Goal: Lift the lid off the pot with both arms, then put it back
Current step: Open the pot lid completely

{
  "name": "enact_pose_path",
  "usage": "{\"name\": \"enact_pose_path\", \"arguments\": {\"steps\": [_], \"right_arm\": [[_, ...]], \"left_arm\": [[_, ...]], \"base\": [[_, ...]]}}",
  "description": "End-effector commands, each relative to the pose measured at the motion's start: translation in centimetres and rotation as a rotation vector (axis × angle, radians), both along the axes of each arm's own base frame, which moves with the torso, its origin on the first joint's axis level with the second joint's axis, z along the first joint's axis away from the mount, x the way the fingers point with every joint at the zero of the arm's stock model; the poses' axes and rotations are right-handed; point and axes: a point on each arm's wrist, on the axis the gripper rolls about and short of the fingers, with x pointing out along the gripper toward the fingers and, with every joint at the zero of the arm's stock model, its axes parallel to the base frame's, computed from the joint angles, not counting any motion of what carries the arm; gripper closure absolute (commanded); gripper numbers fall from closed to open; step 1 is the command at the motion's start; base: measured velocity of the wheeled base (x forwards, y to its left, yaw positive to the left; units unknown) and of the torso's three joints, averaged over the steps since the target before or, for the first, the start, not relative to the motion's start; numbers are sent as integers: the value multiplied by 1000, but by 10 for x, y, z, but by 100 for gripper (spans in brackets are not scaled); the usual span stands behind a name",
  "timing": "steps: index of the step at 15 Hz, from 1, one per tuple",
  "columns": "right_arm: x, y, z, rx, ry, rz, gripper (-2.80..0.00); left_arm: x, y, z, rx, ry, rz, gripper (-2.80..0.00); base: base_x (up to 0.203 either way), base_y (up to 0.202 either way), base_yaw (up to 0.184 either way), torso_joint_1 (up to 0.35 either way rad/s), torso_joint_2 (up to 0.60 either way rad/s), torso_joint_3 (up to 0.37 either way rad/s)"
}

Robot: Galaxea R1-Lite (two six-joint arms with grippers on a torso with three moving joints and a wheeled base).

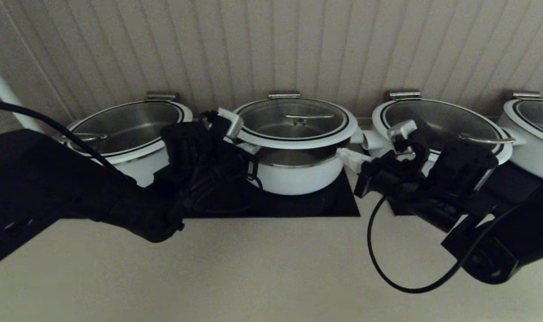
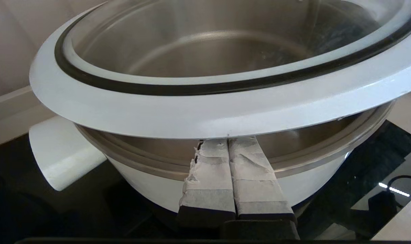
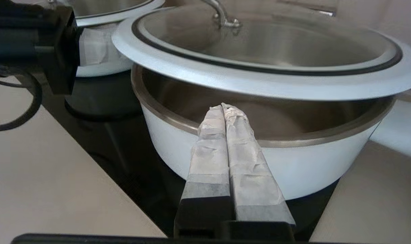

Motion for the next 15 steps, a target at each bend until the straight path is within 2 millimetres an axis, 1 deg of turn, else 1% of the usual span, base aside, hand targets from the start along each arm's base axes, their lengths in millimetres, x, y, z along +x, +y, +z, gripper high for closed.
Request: {"name": "enact_pose_path", "arguments": {"steps": [1, 5, 8, 12, 15], "right_arm": [[1, 1, -2, -1, 1, 5, 0], [-5, 0, 3, 0, -11, 29, 0], [-4, 1, -1, -6, 0, 40, 0], [-1, 2, -9, -13, 19, 41, 0], [7, 4, -14, -15, 25, 32, 0]], "left_arm": [[1, 1, 1, -2, -7, 2, 0], [4, -1, 2, -4, -18, 2, 0], [9, -4, 7, -15, -40, 1, 0], [11, -4, 2, -8, -30, 2, 0], [12, -5, 0, -7, -28, 2, 0]], "base": [[0, 0, 0, 0, 0, 0], [0, 0, 0, 0, 0, 0], [0, 0, 0, 0, 0, 0], [0, 0, 0, 0, 0, 0], [0, 0, 0, 0, 0, 0]]}}
